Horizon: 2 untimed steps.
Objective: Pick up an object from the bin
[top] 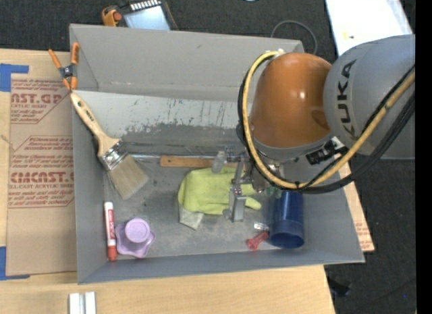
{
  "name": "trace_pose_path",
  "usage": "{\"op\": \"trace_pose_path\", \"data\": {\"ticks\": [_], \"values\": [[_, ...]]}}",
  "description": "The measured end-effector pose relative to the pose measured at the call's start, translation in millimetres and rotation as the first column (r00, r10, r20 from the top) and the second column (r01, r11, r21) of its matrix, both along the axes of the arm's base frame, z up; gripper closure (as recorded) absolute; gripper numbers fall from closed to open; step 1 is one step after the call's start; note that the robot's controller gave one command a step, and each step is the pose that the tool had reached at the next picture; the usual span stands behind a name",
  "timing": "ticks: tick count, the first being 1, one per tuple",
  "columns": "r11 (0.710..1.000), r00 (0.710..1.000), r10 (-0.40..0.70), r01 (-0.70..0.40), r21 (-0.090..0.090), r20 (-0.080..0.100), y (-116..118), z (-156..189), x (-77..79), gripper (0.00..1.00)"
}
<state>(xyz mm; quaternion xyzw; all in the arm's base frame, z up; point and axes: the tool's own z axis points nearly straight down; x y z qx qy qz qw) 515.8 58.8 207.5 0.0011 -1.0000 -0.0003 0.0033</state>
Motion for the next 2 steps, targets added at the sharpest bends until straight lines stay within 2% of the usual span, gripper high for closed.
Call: {"op": "trace_pose_path", "data": {"ticks": [1, 2], "values": [[1.0, 1.0, -0.002, 0.002, 0.001, 0.008, 0, 5, 1.5, 0.0], [1.0, 1.0, -0.003, 0.003, 0.001, 0.012, -25, -68, 11.6, 0.0]]}}
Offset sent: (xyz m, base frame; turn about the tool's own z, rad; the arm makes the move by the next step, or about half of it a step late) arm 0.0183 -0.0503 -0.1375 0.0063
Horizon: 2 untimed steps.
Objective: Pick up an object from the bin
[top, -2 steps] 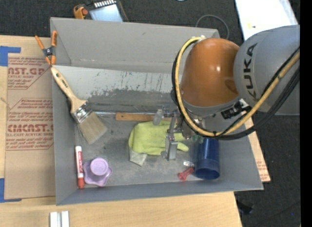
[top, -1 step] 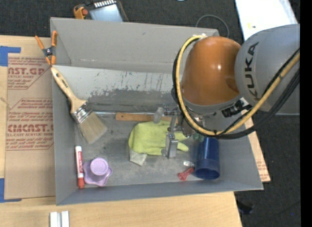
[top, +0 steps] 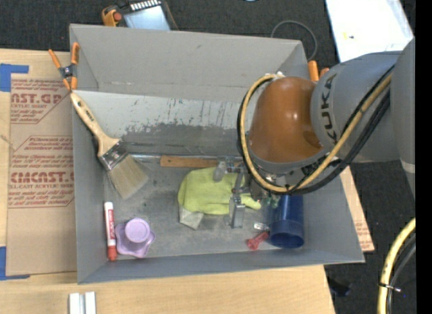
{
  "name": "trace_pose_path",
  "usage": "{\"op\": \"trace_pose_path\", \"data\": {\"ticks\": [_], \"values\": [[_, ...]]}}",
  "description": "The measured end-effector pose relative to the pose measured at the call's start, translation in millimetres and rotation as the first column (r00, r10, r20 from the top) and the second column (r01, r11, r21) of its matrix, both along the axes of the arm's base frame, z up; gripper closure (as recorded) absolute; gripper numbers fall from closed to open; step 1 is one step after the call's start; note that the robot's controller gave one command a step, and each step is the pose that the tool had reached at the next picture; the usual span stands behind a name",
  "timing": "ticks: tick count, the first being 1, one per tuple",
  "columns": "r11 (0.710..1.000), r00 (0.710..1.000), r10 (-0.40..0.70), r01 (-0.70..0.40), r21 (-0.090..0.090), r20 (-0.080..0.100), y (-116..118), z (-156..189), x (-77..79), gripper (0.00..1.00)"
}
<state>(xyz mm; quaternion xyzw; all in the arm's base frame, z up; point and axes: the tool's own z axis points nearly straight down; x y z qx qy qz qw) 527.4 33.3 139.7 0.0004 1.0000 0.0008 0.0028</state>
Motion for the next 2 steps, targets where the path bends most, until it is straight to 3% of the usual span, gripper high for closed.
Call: {"op": "trace_pose_path", "data": {"ticks": [1, 2], "values": [[0.998, 0.998, 0.055, -0.055, 0.001, 0.007, -35.7, -73.0, 17.9, 0.0], [1.0, 1.0, 0.022, -0.022, 0.003, 0.006, -33.9, -69.8, 15.7, 0.0]]}}
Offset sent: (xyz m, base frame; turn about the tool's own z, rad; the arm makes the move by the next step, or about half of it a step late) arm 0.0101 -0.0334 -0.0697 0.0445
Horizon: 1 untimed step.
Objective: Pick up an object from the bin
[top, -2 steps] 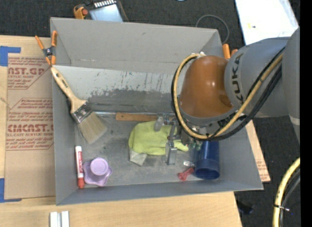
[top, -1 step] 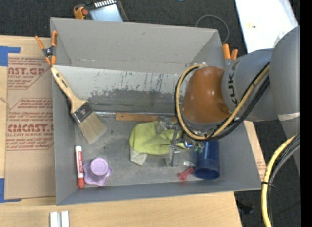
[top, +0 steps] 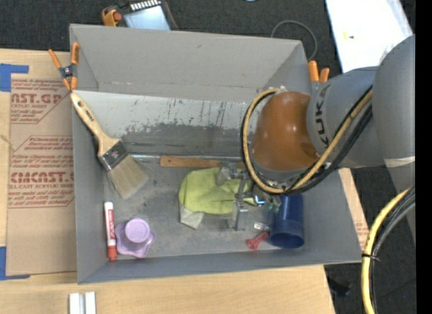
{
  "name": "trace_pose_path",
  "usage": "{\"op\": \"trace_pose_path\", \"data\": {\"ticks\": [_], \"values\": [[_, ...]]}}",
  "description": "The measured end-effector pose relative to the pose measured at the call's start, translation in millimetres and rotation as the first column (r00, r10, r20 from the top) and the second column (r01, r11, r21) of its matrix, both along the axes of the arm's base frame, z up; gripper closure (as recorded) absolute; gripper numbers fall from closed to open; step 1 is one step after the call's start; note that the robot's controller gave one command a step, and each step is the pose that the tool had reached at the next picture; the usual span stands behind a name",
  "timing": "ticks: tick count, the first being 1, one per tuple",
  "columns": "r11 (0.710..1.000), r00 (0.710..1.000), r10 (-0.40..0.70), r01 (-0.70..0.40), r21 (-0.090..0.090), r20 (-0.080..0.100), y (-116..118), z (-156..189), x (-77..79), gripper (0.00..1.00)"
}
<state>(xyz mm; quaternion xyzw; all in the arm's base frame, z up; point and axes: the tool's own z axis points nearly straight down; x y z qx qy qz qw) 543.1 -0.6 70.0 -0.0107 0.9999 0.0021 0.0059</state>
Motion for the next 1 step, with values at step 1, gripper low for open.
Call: {"op": "trace_pose_path", "data": {"ticks": [1], "values": [[1.0, 1.0, 0.018, -0.018, -0.001, 0.003, -0.2, -0.5, 1.3, 0.0]]}}
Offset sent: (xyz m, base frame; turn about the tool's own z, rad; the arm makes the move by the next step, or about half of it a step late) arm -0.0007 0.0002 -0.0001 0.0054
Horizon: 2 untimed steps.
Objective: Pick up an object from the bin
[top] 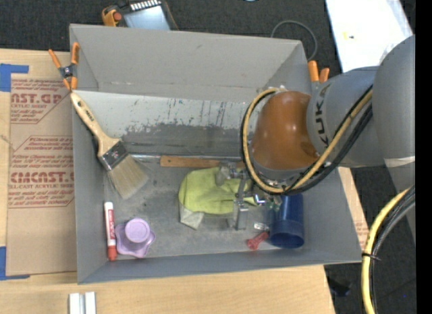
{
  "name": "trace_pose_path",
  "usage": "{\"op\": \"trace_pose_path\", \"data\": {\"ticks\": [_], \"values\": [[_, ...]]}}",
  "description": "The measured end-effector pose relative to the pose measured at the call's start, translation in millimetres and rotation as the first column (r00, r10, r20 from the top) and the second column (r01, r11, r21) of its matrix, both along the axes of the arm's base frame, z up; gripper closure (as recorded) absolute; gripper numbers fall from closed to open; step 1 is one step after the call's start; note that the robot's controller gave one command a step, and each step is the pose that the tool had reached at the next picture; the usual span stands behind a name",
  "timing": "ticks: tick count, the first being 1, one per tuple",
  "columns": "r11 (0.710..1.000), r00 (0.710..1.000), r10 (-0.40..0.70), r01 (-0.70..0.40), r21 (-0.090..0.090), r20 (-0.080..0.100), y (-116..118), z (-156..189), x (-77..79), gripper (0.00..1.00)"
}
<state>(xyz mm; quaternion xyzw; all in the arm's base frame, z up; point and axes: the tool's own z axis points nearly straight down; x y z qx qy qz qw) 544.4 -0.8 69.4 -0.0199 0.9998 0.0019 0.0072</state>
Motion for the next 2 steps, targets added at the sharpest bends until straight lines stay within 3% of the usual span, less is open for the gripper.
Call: {"op": "trace_pose_path", "data": {"ticks": [1, 2], "values": [[1.0, 1.0, -0.024, 0.024, 0.003, 0.004, 1.1, 1.2, -0.4, 1.0], [1.0, 1.0, -0.024, 0.024, 0.003, 0.004, 1.1, 1.2, -0.4, 1.0]]}}
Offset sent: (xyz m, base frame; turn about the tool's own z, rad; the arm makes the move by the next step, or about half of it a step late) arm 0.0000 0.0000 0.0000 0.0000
